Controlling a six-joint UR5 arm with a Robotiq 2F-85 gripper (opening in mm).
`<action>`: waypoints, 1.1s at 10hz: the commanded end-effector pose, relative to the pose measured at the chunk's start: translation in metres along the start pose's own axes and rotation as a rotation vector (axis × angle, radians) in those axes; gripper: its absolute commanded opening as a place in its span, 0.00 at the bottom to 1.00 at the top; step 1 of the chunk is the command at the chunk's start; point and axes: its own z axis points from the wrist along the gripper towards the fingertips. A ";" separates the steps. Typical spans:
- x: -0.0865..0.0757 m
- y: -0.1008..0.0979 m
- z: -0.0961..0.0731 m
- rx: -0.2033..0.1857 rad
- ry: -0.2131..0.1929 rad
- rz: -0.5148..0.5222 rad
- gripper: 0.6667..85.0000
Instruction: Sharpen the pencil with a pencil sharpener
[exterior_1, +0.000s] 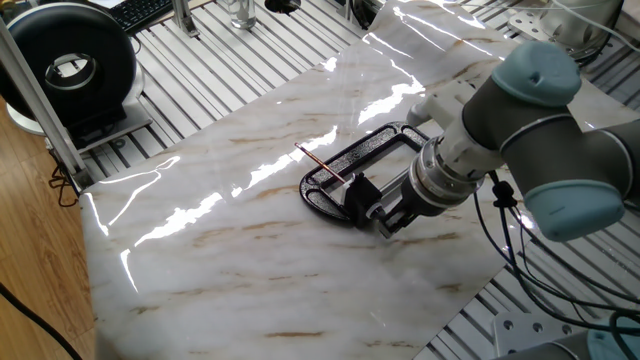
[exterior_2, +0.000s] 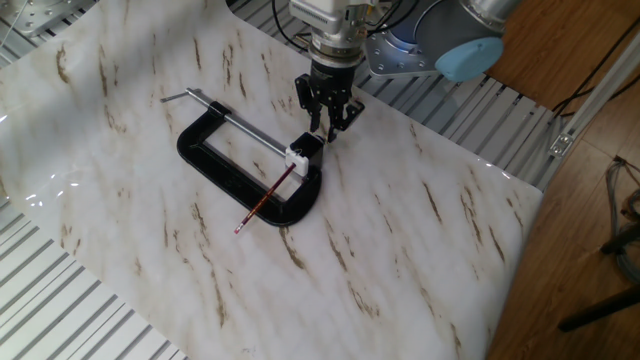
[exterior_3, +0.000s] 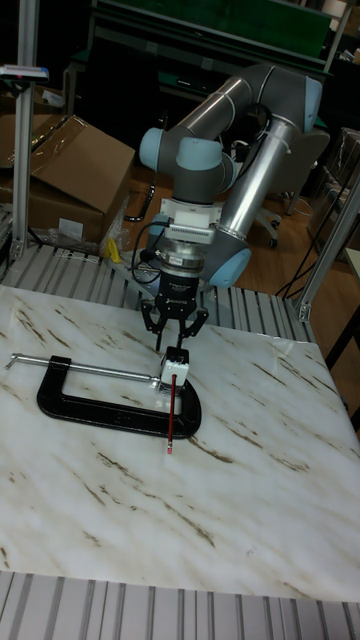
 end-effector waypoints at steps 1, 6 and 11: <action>0.000 0.004 0.008 -0.012 -0.004 0.026 0.48; 0.000 0.003 0.009 -0.011 -0.001 0.047 0.38; -0.001 0.002 0.010 -0.008 -0.005 0.072 0.29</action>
